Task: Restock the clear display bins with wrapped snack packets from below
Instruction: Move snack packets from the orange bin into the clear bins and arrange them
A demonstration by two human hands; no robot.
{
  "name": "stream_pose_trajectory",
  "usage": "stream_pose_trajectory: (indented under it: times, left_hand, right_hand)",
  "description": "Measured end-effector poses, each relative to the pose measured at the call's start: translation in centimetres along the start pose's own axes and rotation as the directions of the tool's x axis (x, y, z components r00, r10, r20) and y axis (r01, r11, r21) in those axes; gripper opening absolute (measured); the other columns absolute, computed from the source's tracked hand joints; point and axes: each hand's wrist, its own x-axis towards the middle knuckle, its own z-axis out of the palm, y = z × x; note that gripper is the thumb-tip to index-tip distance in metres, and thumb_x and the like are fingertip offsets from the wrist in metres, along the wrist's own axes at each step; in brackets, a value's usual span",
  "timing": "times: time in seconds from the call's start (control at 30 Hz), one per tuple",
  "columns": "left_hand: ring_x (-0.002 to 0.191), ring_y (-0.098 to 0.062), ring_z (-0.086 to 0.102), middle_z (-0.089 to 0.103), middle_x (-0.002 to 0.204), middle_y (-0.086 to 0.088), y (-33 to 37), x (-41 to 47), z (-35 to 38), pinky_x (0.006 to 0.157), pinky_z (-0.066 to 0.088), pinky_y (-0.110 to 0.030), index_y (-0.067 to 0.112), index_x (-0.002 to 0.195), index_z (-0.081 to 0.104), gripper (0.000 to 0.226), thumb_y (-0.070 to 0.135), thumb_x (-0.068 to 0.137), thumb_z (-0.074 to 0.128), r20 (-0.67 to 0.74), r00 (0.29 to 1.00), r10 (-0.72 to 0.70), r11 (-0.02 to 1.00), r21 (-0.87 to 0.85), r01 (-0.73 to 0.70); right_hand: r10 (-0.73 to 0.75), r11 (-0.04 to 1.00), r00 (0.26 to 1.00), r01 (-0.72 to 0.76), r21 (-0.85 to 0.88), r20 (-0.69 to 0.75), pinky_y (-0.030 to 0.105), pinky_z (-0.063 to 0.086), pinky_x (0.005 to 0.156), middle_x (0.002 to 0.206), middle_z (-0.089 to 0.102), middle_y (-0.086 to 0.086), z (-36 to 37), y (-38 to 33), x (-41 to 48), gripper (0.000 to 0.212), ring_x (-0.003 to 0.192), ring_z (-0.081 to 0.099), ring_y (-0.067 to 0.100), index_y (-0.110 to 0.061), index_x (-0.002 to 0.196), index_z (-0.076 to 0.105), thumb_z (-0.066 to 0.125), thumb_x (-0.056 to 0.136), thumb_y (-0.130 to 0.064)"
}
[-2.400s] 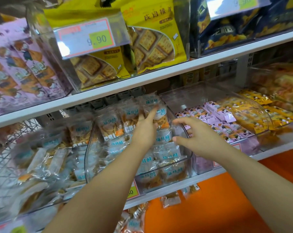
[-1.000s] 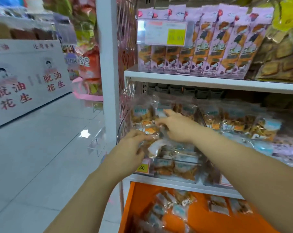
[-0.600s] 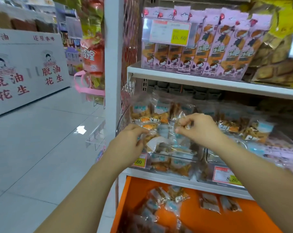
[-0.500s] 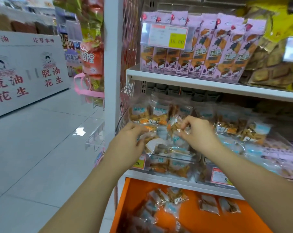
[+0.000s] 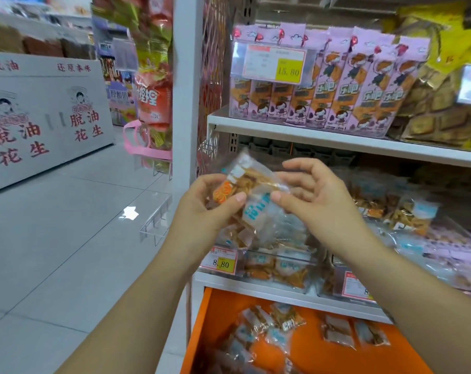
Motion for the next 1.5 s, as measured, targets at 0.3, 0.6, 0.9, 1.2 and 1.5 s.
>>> stream_pose_trajectory:
  times: [0.3, 0.6, 0.9, 1.2, 1.5]
  left_hand:
    - [0.094, -0.001, 0.064, 0.067, 0.104, 0.01, 0.4, -0.3, -1.5, 0.069, 0.05, -0.011, 0.025, 0.113, 0.055, 0.041, 0.031, 0.077, 0.073, 0.058, 0.996, -0.066, 0.956, 0.289, 0.047]
    - [0.088, -0.011, 0.069, 0.073, 0.093, 0.006, 1.0, 0.1, -4.1, 0.074, 0.054, -0.026, 0.022, 0.096, 0.067, 0.013, 0.026, 0.083, 0.067, -0.093, 0.995, 0.032, 0.97, 0.245, -0.008]
    - [0.091, -0.007, 0.068, 0.071, 0.099, 0.009, 0.0, 0.5, -4.1, 0.07, 0.053, -0.019, 0.021, 0.104, 0.064, 0.016, 0.024, 0.088, 0.066, -0.171, 0.984, 0.04, 0.935, 0.354, 0.023]
    - [0.098, -0.014, 0.064, 0.065, 0.108, 0.005, -0.8, 0.3, -2.8, 0.082, 0.056, -0.038, 0.022, 0.113, 0.059, 0.027, 0.032, 0.088, 0.064, -0.228, 0.973, -0.028, 0.92, 0.376, 0.114]
    - [0.091, -0.01, 0.07, 0.074, 0.097, 0.0, -0.4, -1.4, 0.8, 0.078, 0.058, -0.028, 0.012, 0.113, 0.06, 0.035, 0.03, 0.083, 0.064, 0.168, 0.92, -0.353, 0.923, -0.097, 0.372]
  right_hand:
    - [-0.063, 0.989, 0.998, 0.062, -0.132, -0.002, 0.039, 0.054, 0.081, 0.092, 0.07, -0.003, 0.7, -0.8, 1.6, 0.01, 0.087, 0.066, 0.017, -0.026, 0.089, 0.065, 0.068, 0.084, -0.018]
    - [-0.075, 0.936, 0.976, 0.139, -0.323, 0.202, 0.026, 0.046, 0.098, 0.117, 0.059, -0.018, 1.3, 0.3, 0.8, 0.033, 0.106, 0.055, -0.005, -0.033, 0.118, 0.055, 0.059, 0.091, -0.016]
    - [-0.144, 0.594, 0.925, 0.366, -0.717, 0.352, 0.03, 0.035, 0.107, 0.136, 0.047, -0.011, 3.2, 5.0, -0.2, 0.025, 0.127, 0.039, 0.009, -0.03, 0.116, 0.064, 0.058, 0.092, -0.024]
    - [0.108, 0.994, 0.982, -0.106, 0.022, -0.154, 0.019, 0.048, 0.061, 0.074, 0.068, -0.006, -0.1, 2.3, 0.0, 0.009, 0.07, 0.062, 0.007, -0.021, 0.091, 0.06, 0.053, 0.095, -0.018]
    - [-0.034, 0.999, 0.964, 0.026, -0.034, -0.264, 0.012, 0.044, 0.047, 0.09, 0.057, -0.002, 1.1, 1.4, -1.5, 0.03, 0.061, 0.057, -0.006, -0.038, 0.094, 0.042, 0.052, 0.095, -0.009]
